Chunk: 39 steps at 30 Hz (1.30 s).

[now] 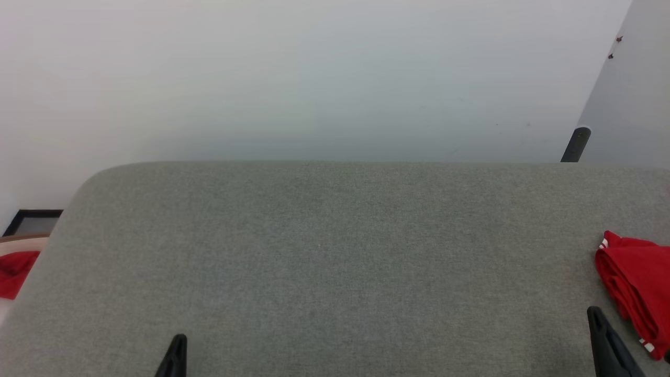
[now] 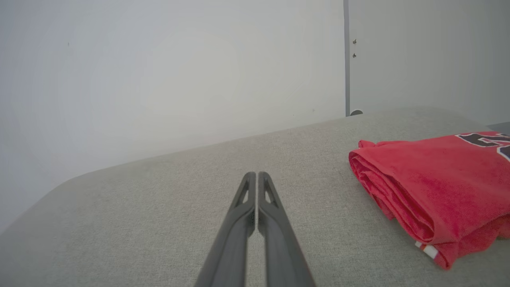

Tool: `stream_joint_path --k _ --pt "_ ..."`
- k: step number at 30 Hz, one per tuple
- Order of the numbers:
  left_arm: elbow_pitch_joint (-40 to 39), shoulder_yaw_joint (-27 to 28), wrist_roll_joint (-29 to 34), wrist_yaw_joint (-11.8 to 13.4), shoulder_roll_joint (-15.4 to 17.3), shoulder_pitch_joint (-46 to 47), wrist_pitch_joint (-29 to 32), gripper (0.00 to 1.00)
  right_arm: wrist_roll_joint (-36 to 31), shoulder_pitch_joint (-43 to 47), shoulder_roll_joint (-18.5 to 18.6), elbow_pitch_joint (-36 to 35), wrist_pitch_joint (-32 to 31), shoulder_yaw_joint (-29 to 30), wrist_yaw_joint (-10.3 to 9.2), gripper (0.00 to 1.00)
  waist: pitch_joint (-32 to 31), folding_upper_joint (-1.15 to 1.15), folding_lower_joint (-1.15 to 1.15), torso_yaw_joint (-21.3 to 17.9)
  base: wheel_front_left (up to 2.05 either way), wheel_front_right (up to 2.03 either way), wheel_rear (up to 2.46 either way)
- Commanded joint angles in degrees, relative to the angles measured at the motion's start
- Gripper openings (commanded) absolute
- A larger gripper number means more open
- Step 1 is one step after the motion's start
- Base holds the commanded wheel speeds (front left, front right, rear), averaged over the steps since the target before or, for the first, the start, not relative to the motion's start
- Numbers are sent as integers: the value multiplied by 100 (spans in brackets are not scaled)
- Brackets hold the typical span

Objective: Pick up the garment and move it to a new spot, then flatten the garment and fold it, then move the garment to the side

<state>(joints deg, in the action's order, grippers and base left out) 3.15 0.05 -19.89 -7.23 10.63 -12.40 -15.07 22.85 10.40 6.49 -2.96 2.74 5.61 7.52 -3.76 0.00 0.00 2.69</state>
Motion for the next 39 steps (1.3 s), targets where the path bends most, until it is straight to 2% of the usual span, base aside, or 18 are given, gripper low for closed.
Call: stream_joint_path --k 1,20,39 --pt "7 9 -98 0 -6 25 27 0 91 -25 -2 18 -14 5 0 0 3 0 0 -2 0 0 0" --pt "274 161 -1871 -7 -183 494 543 0 1781 -441 -87 424 -240 32 -1 0 63 0 0 -43 0 0 0" --pt "484 286 -3289 -14 -332 866 964 0 3140 -775 -159 754 -421 50 -2 0 123 0 0 -83 0 0 0"
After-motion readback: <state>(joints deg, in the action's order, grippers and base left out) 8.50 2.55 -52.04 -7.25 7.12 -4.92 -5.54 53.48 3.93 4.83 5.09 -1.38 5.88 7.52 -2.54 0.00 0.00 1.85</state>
